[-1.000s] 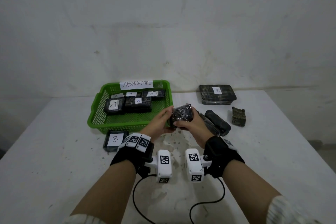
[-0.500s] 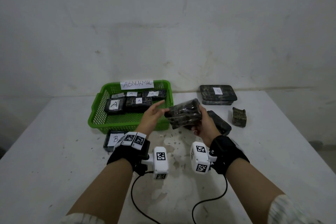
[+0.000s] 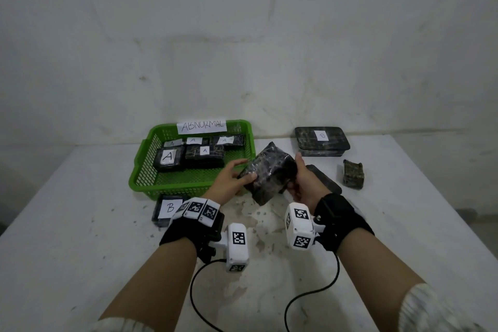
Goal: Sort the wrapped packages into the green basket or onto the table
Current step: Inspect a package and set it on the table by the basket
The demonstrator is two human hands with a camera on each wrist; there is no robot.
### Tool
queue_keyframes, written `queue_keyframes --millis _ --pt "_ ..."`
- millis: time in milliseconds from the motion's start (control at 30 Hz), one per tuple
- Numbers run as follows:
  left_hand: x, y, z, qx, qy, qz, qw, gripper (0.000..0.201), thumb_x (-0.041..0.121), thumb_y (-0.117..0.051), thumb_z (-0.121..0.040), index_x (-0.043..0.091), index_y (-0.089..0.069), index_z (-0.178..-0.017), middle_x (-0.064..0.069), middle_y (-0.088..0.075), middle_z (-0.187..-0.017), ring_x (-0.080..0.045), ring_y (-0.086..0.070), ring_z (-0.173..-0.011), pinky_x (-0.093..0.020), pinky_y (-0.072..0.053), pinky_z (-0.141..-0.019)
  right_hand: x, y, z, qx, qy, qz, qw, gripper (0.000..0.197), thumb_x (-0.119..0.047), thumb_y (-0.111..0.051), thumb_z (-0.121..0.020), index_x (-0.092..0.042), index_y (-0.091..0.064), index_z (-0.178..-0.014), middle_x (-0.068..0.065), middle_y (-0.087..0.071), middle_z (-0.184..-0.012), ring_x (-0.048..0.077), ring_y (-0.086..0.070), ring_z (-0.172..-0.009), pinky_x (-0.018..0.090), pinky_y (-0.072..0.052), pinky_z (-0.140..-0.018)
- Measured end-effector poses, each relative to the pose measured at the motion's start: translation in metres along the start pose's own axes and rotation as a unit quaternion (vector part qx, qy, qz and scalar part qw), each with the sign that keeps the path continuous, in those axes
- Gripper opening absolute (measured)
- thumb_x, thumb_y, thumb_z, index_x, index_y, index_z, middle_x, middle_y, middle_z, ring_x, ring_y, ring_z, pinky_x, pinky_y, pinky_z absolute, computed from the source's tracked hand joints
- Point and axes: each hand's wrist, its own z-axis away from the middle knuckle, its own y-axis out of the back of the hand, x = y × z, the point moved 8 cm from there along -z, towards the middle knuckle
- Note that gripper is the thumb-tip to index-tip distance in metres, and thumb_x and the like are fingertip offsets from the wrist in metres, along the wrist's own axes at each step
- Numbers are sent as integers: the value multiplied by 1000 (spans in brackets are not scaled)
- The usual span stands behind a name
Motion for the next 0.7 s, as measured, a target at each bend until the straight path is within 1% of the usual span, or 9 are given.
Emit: queue_keyframes --millis 100,167,233,300,367,467,533,600,700 --pt "2 -1 1 7 4 -13 1000 42 32 -56 -91 28 -42 -130 -15 -60 -122 -19 -62 -86 -22 -50 -60 2 -9 0 -41 10 -15 999 61 -73 -27 -89 -24 -61 -102 -3 -69 -81 12 -59 -73 29 -43 -61" --pt "5 -2 2 16 3 -17 1000 38 35 -49 -94 27 -44 -131 -14 -62 -118 -13 -61 -73 -16 -46 -48 2 -19 4 -84 16 -70 994 56 -65 -37 -91 -24 -48 -128 3 -67 -107 18 -65 -86 33 -53 -64" --pt "4 -4 2 17 15 -9 1000 36 39 -45 -96 26 -48 -129 -13 -62 -115 -15 -62 -72 -17 -45 -48 3 -23 8 -95 24 -125 987 59 -43 -53 -95 -35 -23 -145 6 -53 -125 27 -61 -99 39 -57 -61" --pt "3 -8 3 1 34 -3 999 38 43 -39 -96 25 -50 -128 -11 -59 -116 -24 -61 -88 -25 -48 -60 4 -24 8 -99 29 -162 981 64 -23 -58 -94 -37 -22 -145 7 -51 -118 28 -59 -99 40 -58 -59" --pt "4 -15 5 -31 46 38 998 38 40 -40 -96 23 -51 -129 -12 -56 -120 -31 -59 -98 -31 -50 -67 6 -26 5 -105 25 -177 978 57 -22 -58 -94 -30 -31 -142 14 -54 -124 30 -60 -99 40 -58 -61" --pt "10 -17 5 -56 42 99 993 36 25 -54 -93 20 -52 -128 -12 -57 -117 -26 -62 -87 -29 -56 -61 8 -27 2 -96 19 -160 982 52 -33 -53 -96 -26 -35 -144 16 -53 -137 28 -63 -102 38 -57 -64" --pt "16 -16 2 -40 26 102 994 37 17 -58 -90 17 -54 -127 -11 -58 -113 -23 -64 -84 -28 -59 -58 7 -33 6 -104 10 -148 983 46 -43 -45 -98 -17 -49 -136 13 -63 -123 22 -65 -98 30 -58 -61" --pt "19 -12 0 -11 11 105 994 33 15 -59 -90 12 -56 -122 -9 -59 -104 -19 -64 -83 -29 -59 -58 4 -41 11 -138 12 -147 979 49 -50 -52 -91 -12 -61 -121 10 -69 -111 20 -66 -99 28 -59 -68" --pt "21 -11 -2 11 -2 117 993 28 13 -59 -89 10 -58 -117 -9 -61 -98 -17 -64 -81 -25 -58 -57 -2 -43 14 -155 30 -98 983 35 -41 -63 -85 -17 -61 -112 6 -69 -101 17 -67 -85 24 -53 -64"
